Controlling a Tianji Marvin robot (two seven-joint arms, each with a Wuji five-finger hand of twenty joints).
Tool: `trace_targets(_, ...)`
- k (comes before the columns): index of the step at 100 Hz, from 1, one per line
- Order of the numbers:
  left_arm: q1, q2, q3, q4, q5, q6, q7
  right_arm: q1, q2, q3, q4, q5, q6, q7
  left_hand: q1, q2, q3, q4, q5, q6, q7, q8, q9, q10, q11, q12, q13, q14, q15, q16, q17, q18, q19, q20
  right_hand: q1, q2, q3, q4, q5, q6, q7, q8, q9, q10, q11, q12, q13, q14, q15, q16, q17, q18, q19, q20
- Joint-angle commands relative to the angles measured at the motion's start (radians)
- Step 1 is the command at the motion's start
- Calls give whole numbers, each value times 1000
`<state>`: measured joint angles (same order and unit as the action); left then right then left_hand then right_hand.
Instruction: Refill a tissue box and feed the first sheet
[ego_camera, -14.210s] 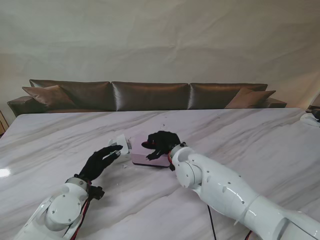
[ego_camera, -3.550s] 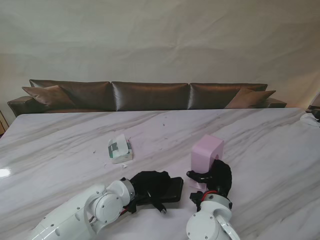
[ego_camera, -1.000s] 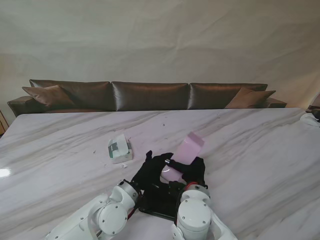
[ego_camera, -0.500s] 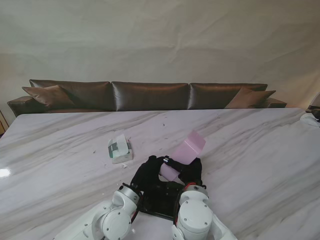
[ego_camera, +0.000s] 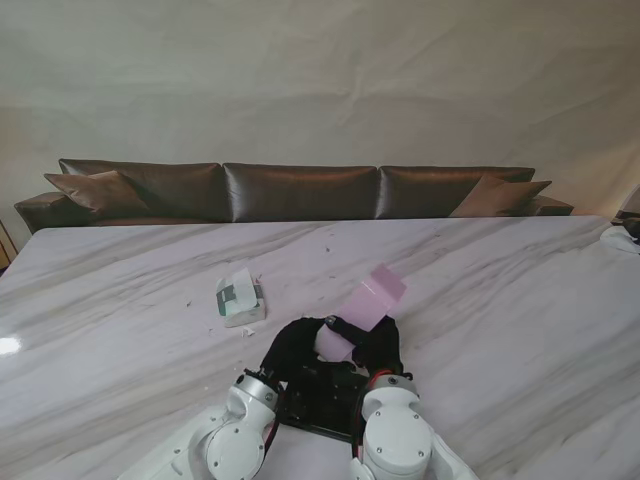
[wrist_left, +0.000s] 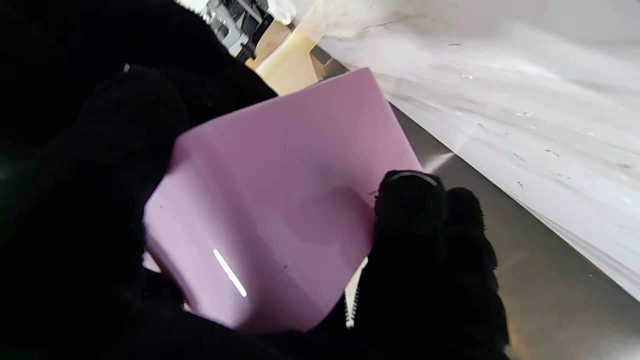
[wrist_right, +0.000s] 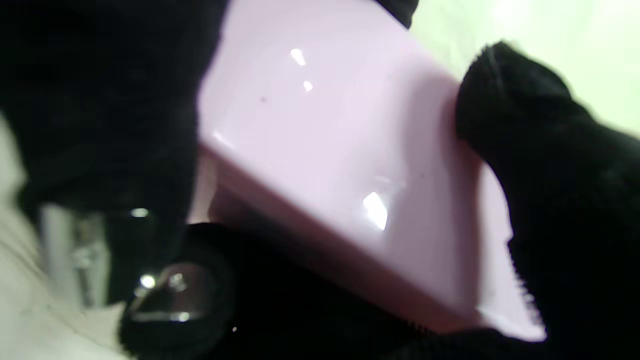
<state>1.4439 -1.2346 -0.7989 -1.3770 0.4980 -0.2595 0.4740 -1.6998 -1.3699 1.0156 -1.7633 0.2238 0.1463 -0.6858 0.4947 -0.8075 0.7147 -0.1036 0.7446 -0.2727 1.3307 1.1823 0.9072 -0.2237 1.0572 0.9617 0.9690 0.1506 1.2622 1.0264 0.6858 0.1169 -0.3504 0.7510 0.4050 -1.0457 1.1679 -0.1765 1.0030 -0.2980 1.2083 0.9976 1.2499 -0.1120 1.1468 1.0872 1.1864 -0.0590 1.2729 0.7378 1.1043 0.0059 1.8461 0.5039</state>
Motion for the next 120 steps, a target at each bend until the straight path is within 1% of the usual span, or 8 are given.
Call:
trace_targets(1, 1, -16, -11, -4, 4, 6, 11, -11, -8, -10, 5, 10, 9, 9, 53, 142, 264, 7, 46, 10, 46, -19, 162, 65, 166, 40, 101, -56, 60, 5, 46, 4, 2135, -6, -14, 44, 25, -6, -55, -7, -17, -75, -25, 97, -34, -34, 107, 182, 106, -10, -39, 20, 16, -2)
trace_targets(22, 9, -13, -23, -20, 26, 30, 28, -5, -11, -10, 14, -5, 22, 1, 39, 118, 333, 100, 118, 97, 105, -4, 222, 78, 181, 36, 162, -27, 75, -5, 92, 35, 2154, -1, -28, 72, 0, 1, -182, 26, -49, -306, -118, 120, -97, -98, 6, 221, 37, -4, -140, 50, -40, 9)
trace_targets(43, 4, -3, -31, -27, 73, 70, 33, -15, -4, 3, 10, -43, 20, 6, 75, 59, 353, 296, 115, 93, 108, 41, 226, 48, 182, 58, 175, -59, 61, -4, 114, 16, 2141, -17, -121, 253, -79, 137, -254, 177, -254, -410, -246, 164, -243, -242, -158, 277, -161, -35, -298, 93, -161, 45)
trace_targets(50, 2, -2, -35, -27, 82, 80, 38, -24, 1, 11, 2, -50, 10, 11, 84, 36, 381, 334, 121, 88, 108, 44, 240, 52, 188, 71, 189, -61, 64, -2, 127, 18, 2141, -20, -140, 278, -99, 149, -274, 231, -365, -425, -279, 187, -338, -327, -207, 289, -284, -83, -339, 106, -201, 52)
trace_targets(75, -4, 0, -50, -37, 98, 114, 45, -60, 30, 46, -18, -125, 17, 71, 92, 26, 392, 371, 132, 97, 111, 43, 259, 65, 189, 85, 213, -57, 68, 3, 147, 26, 2146, -17, -162, 361, -217, 172, -332, 319, -586, -617, -344, 240, -622, -630, -359, 290, -672, -257, -576, 198, -511, 28)
trace_targets(80, -5, 0, -53, -40, 99, 119, 46, -67, 37, 54, -21, -128, 15, 93, 94, 24, 394, 376, 134, 100, 111, 42, 264, 67, 187, 85, 219, -56, 68, 3, 154, 28, 2147, -16, -181, 422, -321, 277, -358, 330, -620, -656, -385, 248, -670, -687, -409, 279, -765, -316, -625, 210, -585, 32)
trace_targets(86, -8, 0, -55, -42, 101, 125, 47, -74, 45, 62, -23, -126, 10, 117, 95, 23, 395, 380, 137, 104, 112, 40, 268, 70, 186, 86, 224, -52, 68, 3, 157, 31, 2148, -14, -251, 384, -295, 354, -395, 341, -650, -681, -447, 258, -712, -725, -474, 265, -843, -372, -667, 220, -643, 22)
trace_targets(120, -38, 12, -60, -34, 146, 156, 37, -114, 60, 92, -43, -166, 21, 143, 95, 23, 385, 378, 135, 93, 116, 30, 264, 68, 183, 87, 218, -53, 61, 6, 150, 31, 2141, -10, -277, 377, -261, 355, -435, 360, -655, -703, -526, 268, -723, -777, -540, 251, -883, -426, -690, 247, -687, 19)
